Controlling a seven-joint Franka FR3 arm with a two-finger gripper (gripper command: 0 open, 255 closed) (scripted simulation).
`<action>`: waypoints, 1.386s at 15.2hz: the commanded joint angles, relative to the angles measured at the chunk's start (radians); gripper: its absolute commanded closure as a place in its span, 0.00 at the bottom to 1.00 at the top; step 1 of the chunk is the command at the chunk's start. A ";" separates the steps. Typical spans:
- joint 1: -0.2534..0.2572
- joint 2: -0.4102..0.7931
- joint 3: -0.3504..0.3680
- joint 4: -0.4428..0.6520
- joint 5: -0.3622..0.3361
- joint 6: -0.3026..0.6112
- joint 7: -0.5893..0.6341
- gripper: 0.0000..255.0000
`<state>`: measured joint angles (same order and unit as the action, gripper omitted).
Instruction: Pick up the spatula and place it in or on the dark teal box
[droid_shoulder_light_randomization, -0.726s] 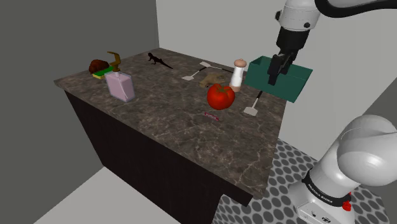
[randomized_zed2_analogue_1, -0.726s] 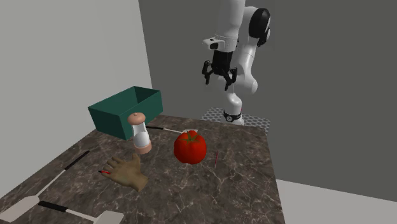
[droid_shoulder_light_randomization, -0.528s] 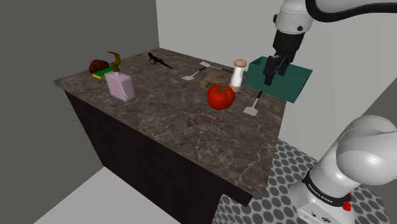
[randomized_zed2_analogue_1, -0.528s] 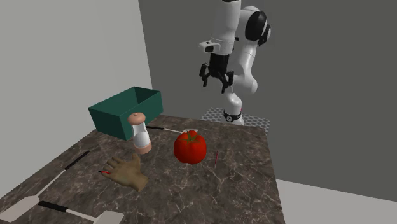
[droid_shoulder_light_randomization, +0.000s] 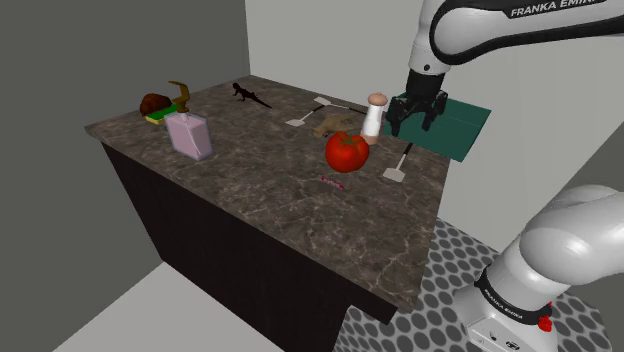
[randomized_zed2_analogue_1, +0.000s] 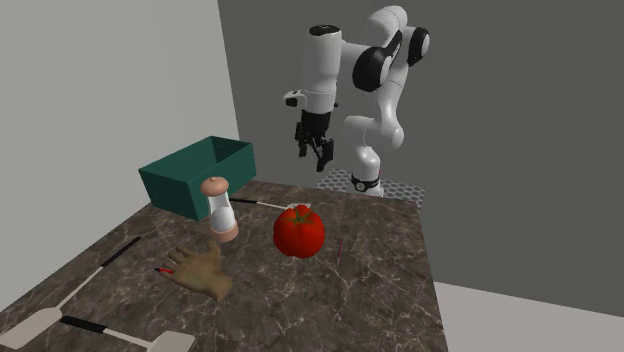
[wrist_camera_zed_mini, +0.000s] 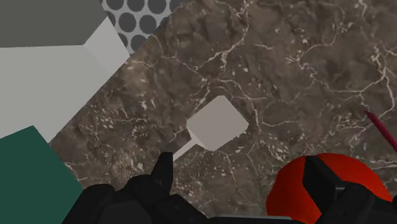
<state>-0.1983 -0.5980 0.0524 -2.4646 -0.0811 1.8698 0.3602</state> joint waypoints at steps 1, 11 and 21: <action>-0.038 0.058 -0.003 -0.007 0.001 0.071 0.082 0.00; -0.211 0.316 -0.054 -0.002 0.004 0.349 0.441 0.00; -0.258 0.451 -0.080 -0.038 0.002 0.529 0.542 0.00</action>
<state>-0.4548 -0.1610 -0.0269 -2.5004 -0.0781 2.3819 0.9020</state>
